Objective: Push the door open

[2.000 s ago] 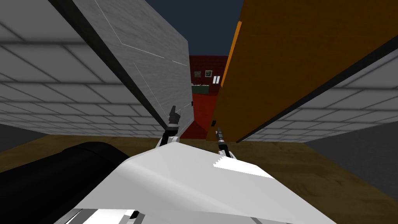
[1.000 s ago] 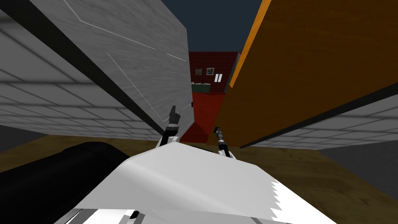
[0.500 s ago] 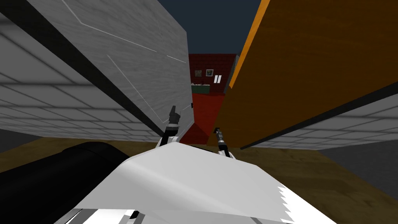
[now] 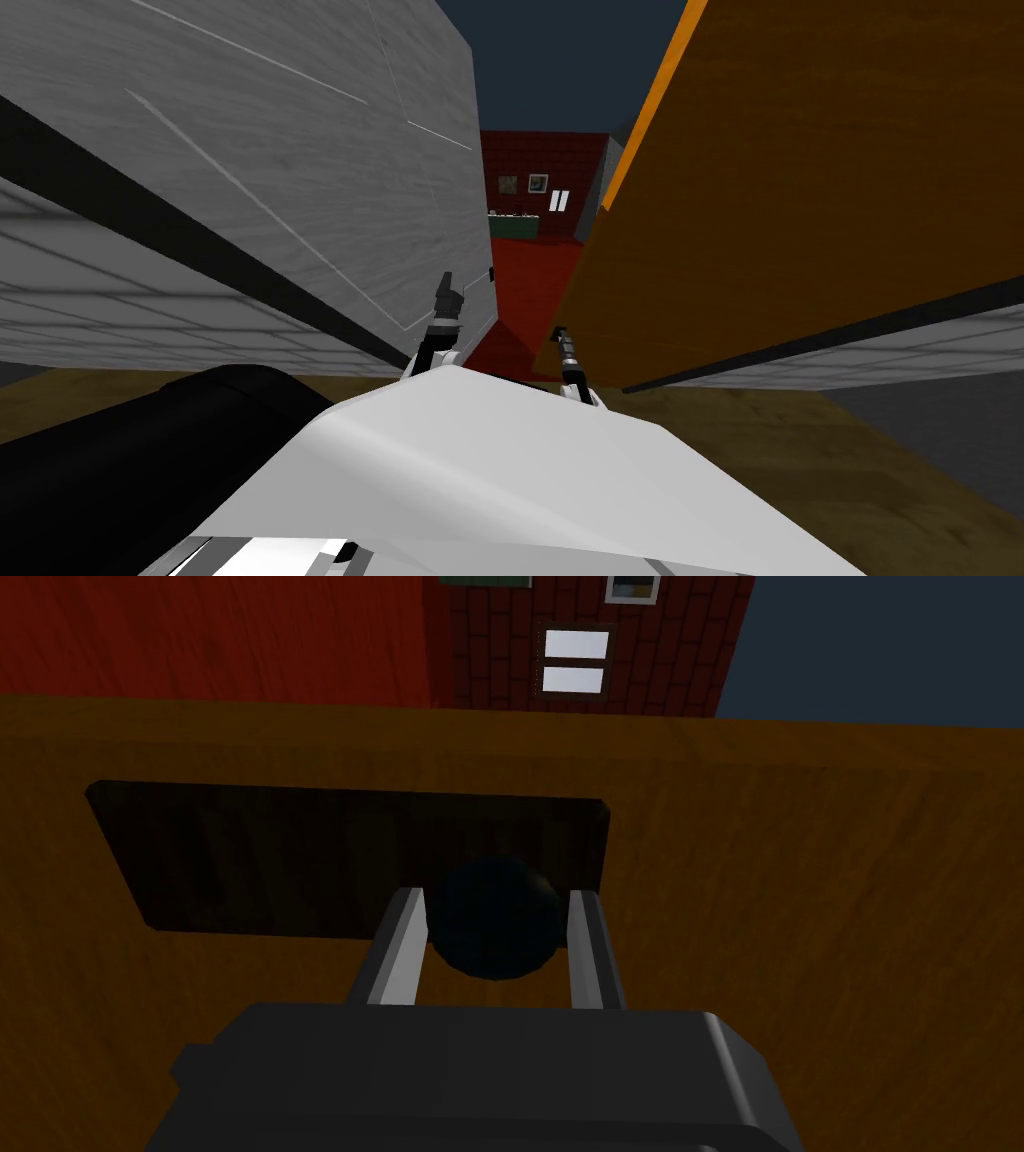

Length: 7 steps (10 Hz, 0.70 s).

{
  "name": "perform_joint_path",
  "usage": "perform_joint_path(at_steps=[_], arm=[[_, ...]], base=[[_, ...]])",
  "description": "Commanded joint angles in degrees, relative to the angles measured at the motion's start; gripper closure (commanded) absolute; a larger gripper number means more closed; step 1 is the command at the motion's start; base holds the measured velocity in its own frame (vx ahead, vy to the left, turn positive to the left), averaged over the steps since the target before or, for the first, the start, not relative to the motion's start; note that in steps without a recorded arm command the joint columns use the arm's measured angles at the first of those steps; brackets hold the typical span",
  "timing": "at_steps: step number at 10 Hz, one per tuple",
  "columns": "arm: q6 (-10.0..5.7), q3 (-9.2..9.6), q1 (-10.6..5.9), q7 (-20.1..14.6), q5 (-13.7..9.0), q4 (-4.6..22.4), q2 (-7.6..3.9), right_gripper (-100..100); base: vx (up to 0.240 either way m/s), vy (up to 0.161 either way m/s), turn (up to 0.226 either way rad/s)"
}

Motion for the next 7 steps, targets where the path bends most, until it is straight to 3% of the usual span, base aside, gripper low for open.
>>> perform_joint_path(at_steps=[1, 5, 6, 7], arm=[[-0.31, -1.79, -0.21, 1.05, -0.54, -0.03, -0.27, 100], [-0.54, -4.89, -1.04, 3.53, -1.39, 1.06, 0.84, 100], [-0.07, -4.06, -0.46, 2.94, -1.21, 0.42, 0.85, -100], [-0.02, -4.02, -0.43, 2.91, -1.22, 0.37, 0.91, -100]], base=[[0.197, 0.054, -0.085], [0.195, 0.047, -0.115], [-0.044, 0.022, -0.046], [-0.205, 0.046, -0.012]])
